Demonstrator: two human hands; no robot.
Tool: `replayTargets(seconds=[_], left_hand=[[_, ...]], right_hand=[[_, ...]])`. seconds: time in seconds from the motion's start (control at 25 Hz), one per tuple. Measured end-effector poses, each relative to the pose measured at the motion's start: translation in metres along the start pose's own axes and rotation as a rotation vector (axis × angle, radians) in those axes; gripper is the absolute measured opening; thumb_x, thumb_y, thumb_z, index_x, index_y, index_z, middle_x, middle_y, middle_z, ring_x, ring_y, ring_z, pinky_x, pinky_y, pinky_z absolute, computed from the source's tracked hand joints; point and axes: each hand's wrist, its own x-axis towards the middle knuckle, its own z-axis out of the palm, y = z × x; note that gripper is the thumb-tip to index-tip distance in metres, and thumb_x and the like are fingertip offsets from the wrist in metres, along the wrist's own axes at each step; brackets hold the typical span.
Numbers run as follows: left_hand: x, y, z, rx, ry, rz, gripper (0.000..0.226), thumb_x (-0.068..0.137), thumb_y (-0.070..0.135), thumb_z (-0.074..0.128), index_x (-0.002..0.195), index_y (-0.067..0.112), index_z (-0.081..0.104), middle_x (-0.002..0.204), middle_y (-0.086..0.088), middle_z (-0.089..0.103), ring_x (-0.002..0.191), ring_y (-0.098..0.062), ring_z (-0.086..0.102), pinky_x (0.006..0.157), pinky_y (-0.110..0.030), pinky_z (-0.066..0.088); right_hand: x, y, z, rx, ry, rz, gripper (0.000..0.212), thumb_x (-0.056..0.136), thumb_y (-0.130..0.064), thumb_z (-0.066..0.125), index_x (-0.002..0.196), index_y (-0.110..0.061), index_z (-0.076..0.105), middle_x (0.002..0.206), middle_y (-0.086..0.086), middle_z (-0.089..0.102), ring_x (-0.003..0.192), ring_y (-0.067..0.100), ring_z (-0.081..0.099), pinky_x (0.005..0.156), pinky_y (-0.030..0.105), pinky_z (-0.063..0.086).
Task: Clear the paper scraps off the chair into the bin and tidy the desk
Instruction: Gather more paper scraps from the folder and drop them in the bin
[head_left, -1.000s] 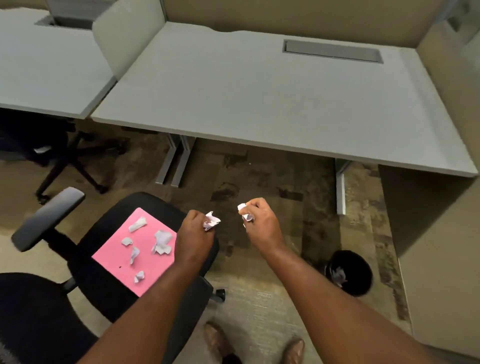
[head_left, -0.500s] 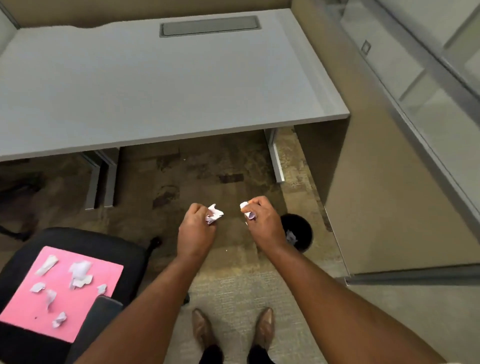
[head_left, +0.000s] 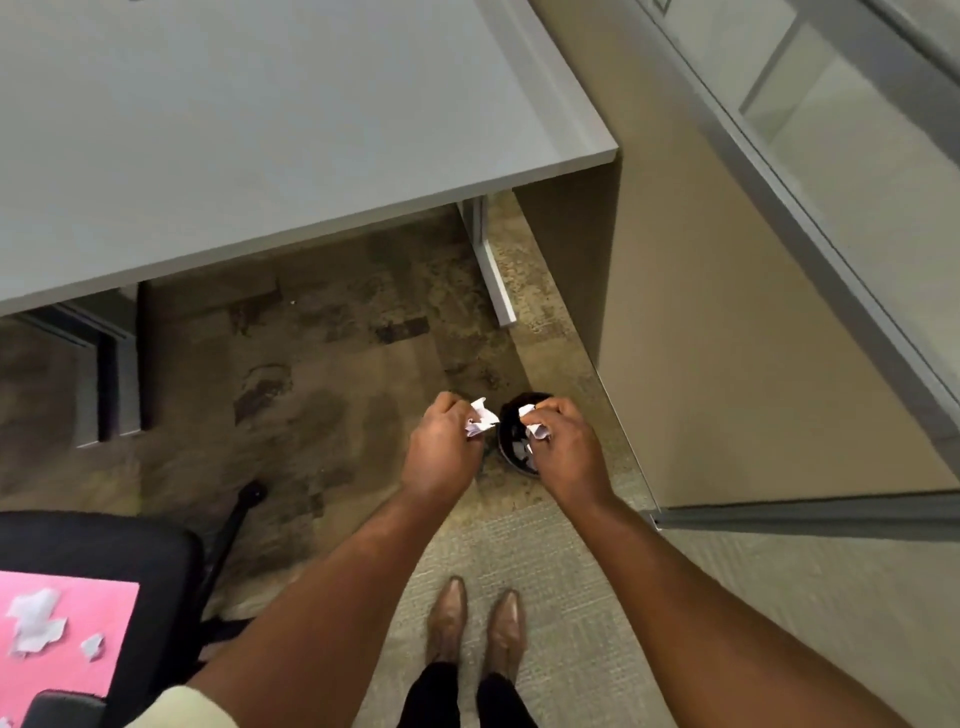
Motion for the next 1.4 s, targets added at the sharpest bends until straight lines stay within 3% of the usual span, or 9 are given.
replayTargets(seconds=[0.2,0.44,0.68,0.92,1.04,1.16,1.4], left_hand=[[0.028,-0.014,0.082,0.006,-0.113,0.045,0.012,0.084,0.011,0.066,0.096,0.012,0.069,0.101,0.000,0.057,0.078,-0.027,0.065,0.063,-0.032,0.045],[0.051,-0.049,0.179,0.025,-0.249,0.061,0.020,0.081,0.007,0.065,0.100,0.014,0.069,0.103,0.000,0.058,0.083,-0.024,0.064,0.067,-0.023,0.039],[0.080,-0.066,0.248,0.028,-0.311,0.080,0.019,0.085,0.009,0.066,0.103,0.012,0.070,0.109,-0.002,0.060,0.088,-0.025,0.065,0.069,-0.025,0.042],[0.105,-0.086,0.301,0.031,-0.348,0.114,0.020,0.084,0.010,0.068,0.104,0.010,0.069,0.113,-0.007,0.062,0.091,-0.028,0.066,0.069,-0.029,0.044],[0.115,-0.099,0.322,0.053,-0.420,0.104,0.032,0.084,0.014,0.071,0.116,0.011,0.067,0.134,-0.007,0.057,0.108,-0.027,0.065,0.082,-0.032,0.052],[0.123,-0.107,0.331,0.100,-0.494,0.062,0.051,0.084,0.022,0.073,0.133,0.017,0.059,0.160,-0.008,0.036,0.131,-0.027,0.055,0.098,-0.038,0.051],[0.114,-0.100,0.322,0.127,-0.477,0.161,0.064,0.091,0.033,0.065,0.147,0.013,0.043,0.163,-0.012,0.031,0.149,-0.030,0.031,0.112,-0.047,0.042]], right_hand=[[0.014,0.075,0.019,-0.063,0.021,0.071,0.030,0.078,0.011,0.073,0.101,-0.009,0.075,0.112,0.004,0.062,0.098,0.020,0.065,0.086,0.036,0.056],[0.017,0.162,0.058,-0.068,0.016,0.163,0.030,0.081,0.010,0.069,0.102,-0.010,0.074,0.112,0.002,0.062,0.092,0.019,0.065,0.085,0.034,0.056],[0.035,0.219,0.098,-0.046,0.003,0.210,0.030,0.084,0.010,0.064,0.108,-0.008,0.071,0.116,0.007,0.061,0.099,0.024,0.063,0.087,0.038,0.054],[0.059,0.260,0.133,-0.092,-0.081,0.294,0.044,0.089,0.004,0.066,0.130,-0.010,0.062,0.131,0.008,0.054,0.110,0.025,0.060,0.093,0.040,0.053],[0.067,0.279,0.142,-0.139,-0.136,0.310,0.051,0.093,-0.007,0.066,0.141,-0.015,0.053,0.147,0.007,0.047,0.129,0.025,0.051,0.103,0.041,0.047],[0.069,0.294,0.142,-0.206,-0.168,0.291,0.054,0.093,-0.017,0.068,0.145,-0.018,0.050,0.154,0.006,0.041,0.137,0.026,0.042,0.104,0.042,0.046],[0.063,0.290,0.134,-0.228,-0.160,0.279,0.055,0.096,-0.029,0.065,0.146,-0.016,0.047,0.155,0.007,0.040,0.142,0.025,0.034,0.107,0.044,0.044]])
